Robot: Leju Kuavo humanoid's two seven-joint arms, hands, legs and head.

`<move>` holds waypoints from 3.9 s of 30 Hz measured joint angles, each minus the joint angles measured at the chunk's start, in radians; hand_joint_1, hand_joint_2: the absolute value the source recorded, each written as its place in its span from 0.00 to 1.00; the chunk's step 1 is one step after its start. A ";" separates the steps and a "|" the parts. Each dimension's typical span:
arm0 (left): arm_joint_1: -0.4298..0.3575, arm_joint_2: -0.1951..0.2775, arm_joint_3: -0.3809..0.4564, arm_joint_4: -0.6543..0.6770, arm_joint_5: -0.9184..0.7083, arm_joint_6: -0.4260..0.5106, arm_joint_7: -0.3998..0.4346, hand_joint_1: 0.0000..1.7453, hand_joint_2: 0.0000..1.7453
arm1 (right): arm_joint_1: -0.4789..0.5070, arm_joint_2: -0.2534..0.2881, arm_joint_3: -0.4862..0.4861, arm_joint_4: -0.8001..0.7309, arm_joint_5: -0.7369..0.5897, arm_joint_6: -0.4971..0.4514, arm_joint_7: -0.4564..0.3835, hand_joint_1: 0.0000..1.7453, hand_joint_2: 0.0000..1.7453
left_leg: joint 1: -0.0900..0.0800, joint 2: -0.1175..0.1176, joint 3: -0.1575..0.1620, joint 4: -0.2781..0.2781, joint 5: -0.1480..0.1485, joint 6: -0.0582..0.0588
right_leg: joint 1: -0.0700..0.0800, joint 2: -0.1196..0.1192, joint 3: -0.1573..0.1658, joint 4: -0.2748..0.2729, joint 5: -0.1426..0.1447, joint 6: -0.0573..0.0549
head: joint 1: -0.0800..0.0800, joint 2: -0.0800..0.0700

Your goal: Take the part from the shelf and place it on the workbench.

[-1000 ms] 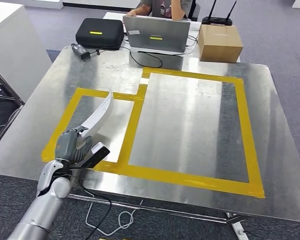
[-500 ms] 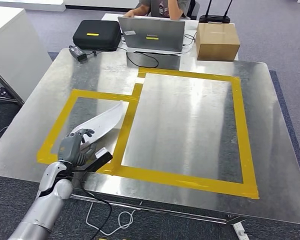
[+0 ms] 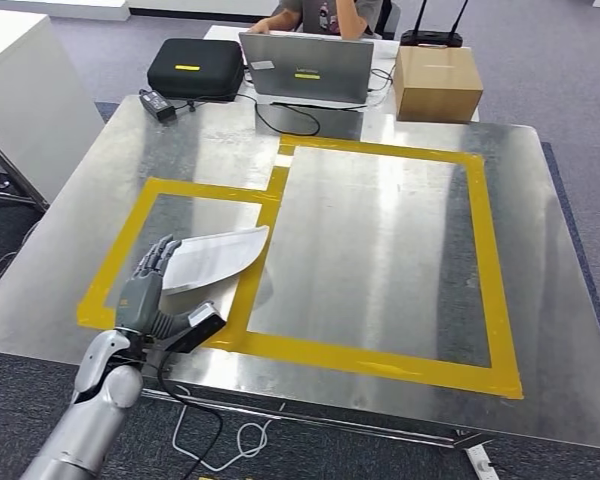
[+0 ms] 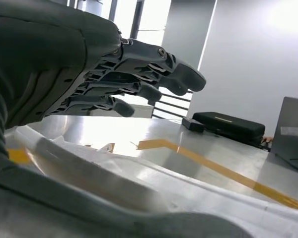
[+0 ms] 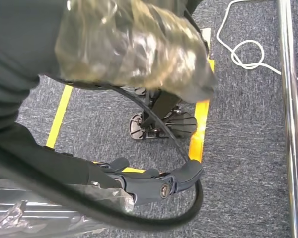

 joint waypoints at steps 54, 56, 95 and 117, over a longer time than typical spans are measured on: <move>0.454 -0.211 0.395 -0.457 0.760 -0.151 -0.457 0.00 0.00 | 0.055 0.033 -0.010 -0.044 -0.054 0.003 0.012 0.00 0.00 | 0.016 0.022 -0.014 0.091 -0.086 -0.028 | -0.016 -0.015 0.011 -0.005 0.001 -0.011 | 0.000 0.000; 0.452 -0.230 0.430 -0.449 0.763 -0.156 -0.457 0.00 0.00 | 0.059 0.038 -0.013 -0.056 -0.054 0.011 0.017 0.00 0.00 | 0.015 0.027 -0.065 0.219 -0.155 -0.030 | -0.012 -0.021 0.003 -0.004 0.005 -0.017 | 0.000 0.000; 0.374 -0.280 0.620 -0.282 0.752 -0.165 -0.366 0.00 0.00 | 0.071 0.092 -0.069 -0.190 -0.031 0.089 0.047 0.00 0.00 | 0.000 0.037 0.147 -0.052 -0.073 -0.003 | 0.007 -0.034 -0.007 -0.024 0.047 -0.004 | -0.003 0.000; 0.277 -0.216 0.715 0.167 0.717 -0.110 -0.363 0.00 0.00 | 0.066 0.092 -0.092 -0.185 0.002 0.051 0.072 0.00 0.00 | 0.005 0.041 -0.105 0.163 -0.093 -0.023 | 0.002 -0.034 0.110 -0.086 -0.018 -0.031 | -0.001 0.000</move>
